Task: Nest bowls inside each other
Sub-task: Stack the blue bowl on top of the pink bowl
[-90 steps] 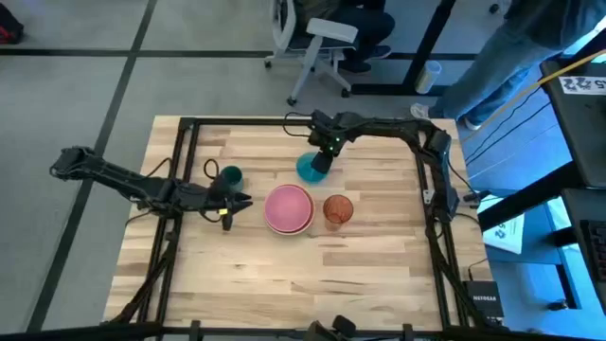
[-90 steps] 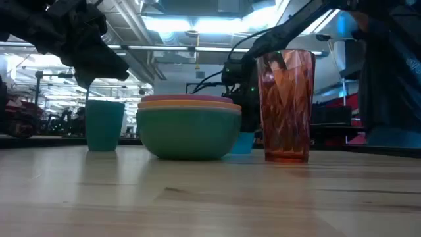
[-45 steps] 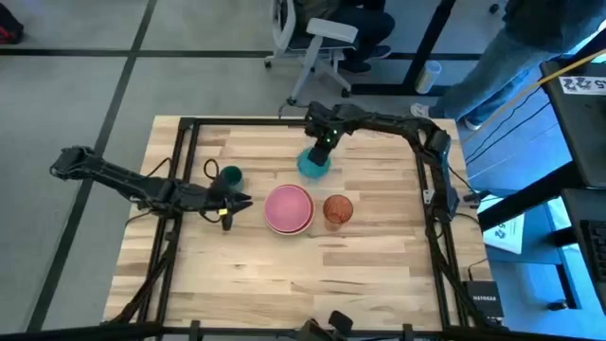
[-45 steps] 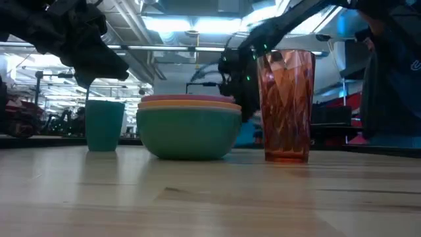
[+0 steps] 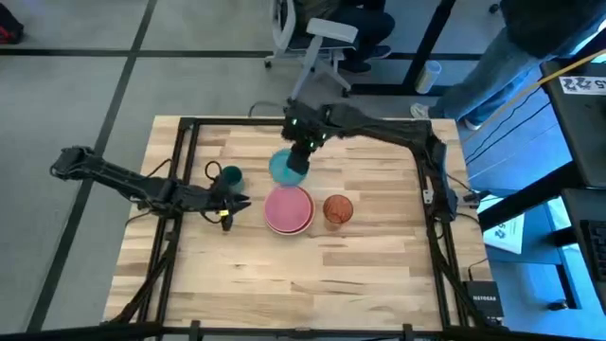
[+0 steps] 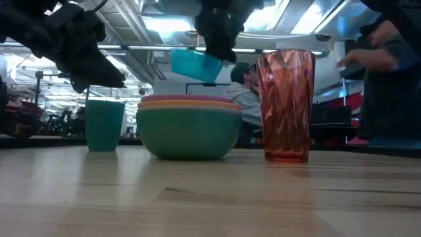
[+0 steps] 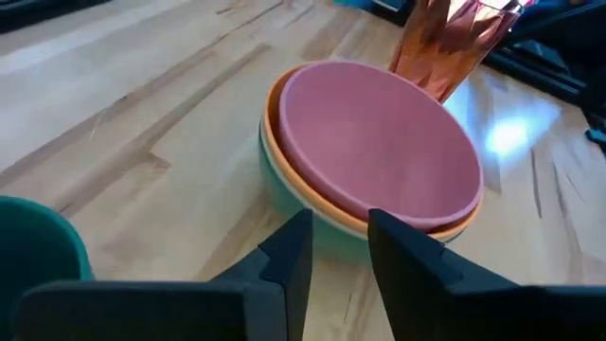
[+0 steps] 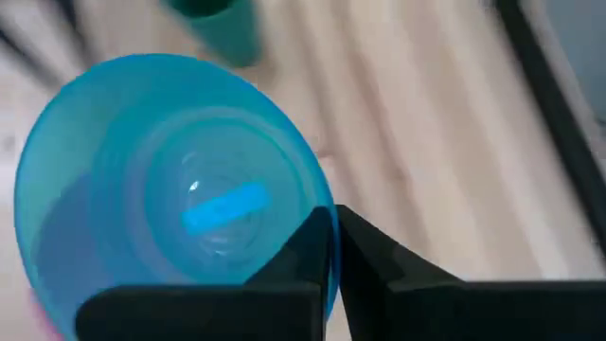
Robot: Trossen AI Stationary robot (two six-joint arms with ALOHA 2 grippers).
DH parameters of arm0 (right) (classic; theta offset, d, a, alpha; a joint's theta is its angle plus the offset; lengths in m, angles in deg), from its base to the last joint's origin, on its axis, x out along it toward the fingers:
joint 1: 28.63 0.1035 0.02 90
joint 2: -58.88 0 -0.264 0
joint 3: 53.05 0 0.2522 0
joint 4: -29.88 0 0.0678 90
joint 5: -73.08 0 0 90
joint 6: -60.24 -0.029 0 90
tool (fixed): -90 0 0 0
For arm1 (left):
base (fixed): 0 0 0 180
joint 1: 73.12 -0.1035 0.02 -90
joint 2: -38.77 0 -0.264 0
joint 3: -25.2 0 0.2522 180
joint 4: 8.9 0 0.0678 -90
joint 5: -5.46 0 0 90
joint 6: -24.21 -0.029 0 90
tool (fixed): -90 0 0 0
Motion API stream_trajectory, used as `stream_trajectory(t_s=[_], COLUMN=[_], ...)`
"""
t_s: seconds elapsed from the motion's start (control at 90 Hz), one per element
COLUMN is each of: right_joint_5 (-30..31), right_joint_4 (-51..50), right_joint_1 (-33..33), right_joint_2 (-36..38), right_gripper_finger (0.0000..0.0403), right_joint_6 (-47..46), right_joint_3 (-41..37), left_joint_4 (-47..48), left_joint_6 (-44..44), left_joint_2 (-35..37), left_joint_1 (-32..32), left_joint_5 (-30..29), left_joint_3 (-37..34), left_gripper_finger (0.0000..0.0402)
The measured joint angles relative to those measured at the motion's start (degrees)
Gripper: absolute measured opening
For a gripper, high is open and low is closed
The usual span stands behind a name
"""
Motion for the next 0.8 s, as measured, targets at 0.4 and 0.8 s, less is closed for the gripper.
stream_trajectory(t_s=[0.4, 0.8], right_joint_5=[0.02, -1.07], right_joint_4=[-1.13, -2.42], right_joint_1=[7.96, 6.82], right_joint_2=[-8.21, -12.59], right_gripper_finger=[0.0000, 0.0016], right_joint_6=[-1.55, -2.86], right_joint_3=[0.00, -0.09], left_joint_4=[-0.30, -0.48], left_joint_6=[2.28, 2.23], left_joint_2=[0.00, -0.02], left_joint_1=[0.69, 4.59], left_joint_5=[-0.07, -1.44], left_joint_3=[0.00, 0.00], left_gripper_finger=[0.0088, 0.0088])
